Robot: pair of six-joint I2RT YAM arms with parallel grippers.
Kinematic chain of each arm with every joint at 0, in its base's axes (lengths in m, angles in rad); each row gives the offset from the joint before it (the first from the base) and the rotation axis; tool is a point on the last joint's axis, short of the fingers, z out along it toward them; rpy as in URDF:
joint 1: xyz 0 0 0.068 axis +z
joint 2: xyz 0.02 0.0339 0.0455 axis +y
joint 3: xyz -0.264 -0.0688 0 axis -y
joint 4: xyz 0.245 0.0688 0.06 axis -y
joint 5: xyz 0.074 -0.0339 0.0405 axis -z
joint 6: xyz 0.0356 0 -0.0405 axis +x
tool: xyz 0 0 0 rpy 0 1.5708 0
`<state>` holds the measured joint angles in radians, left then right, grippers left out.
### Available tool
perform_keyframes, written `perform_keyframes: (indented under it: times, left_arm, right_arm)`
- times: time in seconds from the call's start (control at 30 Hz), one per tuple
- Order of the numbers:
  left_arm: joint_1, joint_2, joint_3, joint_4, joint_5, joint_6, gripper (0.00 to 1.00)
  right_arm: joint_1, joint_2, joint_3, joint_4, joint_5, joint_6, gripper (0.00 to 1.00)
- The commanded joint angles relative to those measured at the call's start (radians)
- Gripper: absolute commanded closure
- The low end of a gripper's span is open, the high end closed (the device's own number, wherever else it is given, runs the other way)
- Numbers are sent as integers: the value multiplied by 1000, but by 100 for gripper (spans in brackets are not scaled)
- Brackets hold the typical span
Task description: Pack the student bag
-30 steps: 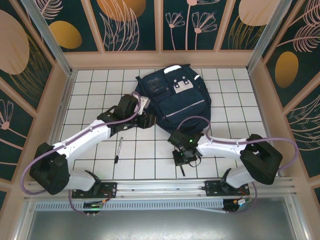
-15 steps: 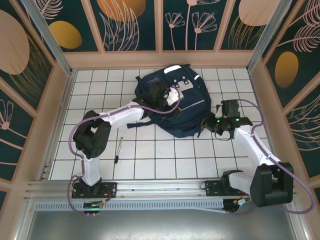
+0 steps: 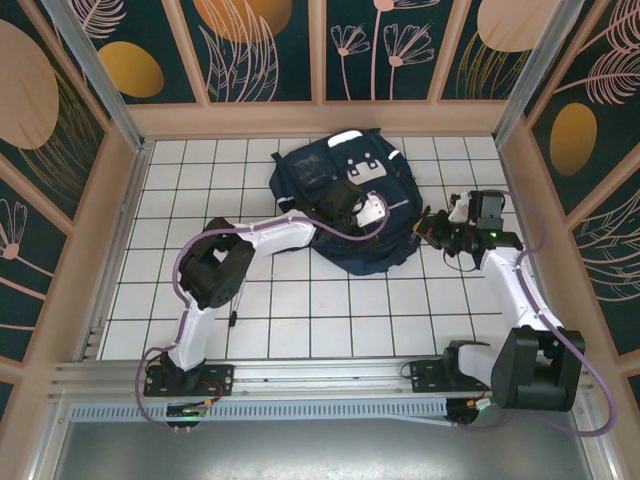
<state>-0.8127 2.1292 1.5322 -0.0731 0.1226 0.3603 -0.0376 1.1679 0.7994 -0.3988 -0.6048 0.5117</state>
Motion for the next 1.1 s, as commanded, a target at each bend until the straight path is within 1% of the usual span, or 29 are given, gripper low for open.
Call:
perform_keyframes:
  times: [0.0,0.03,0.07,0.13,0.17,0.27,0.33,0.43,0.53,0.6,0.67,0.73,0.83,0.93,0.97,1.0,1.07]
  left_arm:
    - [0,21,35,6,-102,-25,60]
    - [0,21,44,6,-112,-26,70]
    - [0,21,54,5,-113,-26,78]
    - [1,13,71,-2,-89,-30,96]
    - [0,6,77,-8,-61,-27,100]
    - [0,-27,107,-33,12,-75,100]
    - [1,-55,128,-47,52,-106,100]
    - [0,-81,163,-71,73,-153,100]
    - [1,-104,197,-75,84,-226,100]
    - [0,-108,243,-92,81,-276,100]
    - [1,-103,293,-114,69,-317,100]
    - [1,-103,325,-122,55,-336,100]
    - [2,-116,324,-102,19,-349,100]
    - [2,-118,315,-87,28,-352,100]
    - [3,-118,311,-84,28,-353,100]
    - [2,-119,305,-81,28,-354,100]
    - [2,-121,292,-71,25,-357,100]
  right_arm:
    - [-3,8,-3,58,-59,25,100]
    - [-4,7,-6,57,-59,25,100]
    - [-5,4,-8,54,-58,21,100]
    - [-10,0,-17,51,-58,15,100]
    - [-11,-3,-23,51,-60,14,100]
    - [-10,-2,-49,79,-105,32,100]
    - [-12,8,-74,130,-146,74,100]
    - [-13,22,-90,214,-166,144,100]
    - [-10,55,-91,326,-188,259,100]
    - [4,71,-113,438,-176,386,100]
    - [33,88,-126,532,-124,482,100]
    - [83,120,-113,585,-41,525,100]
    - [137,183,-96,652,63,593,100]
    - [162,259,-87,739,143,652,100]
    - [168,288,-72,760,152,658,97]
    - [178,329,-49,805,142,655,92]
    - [194,397,1,797,138,668,74]
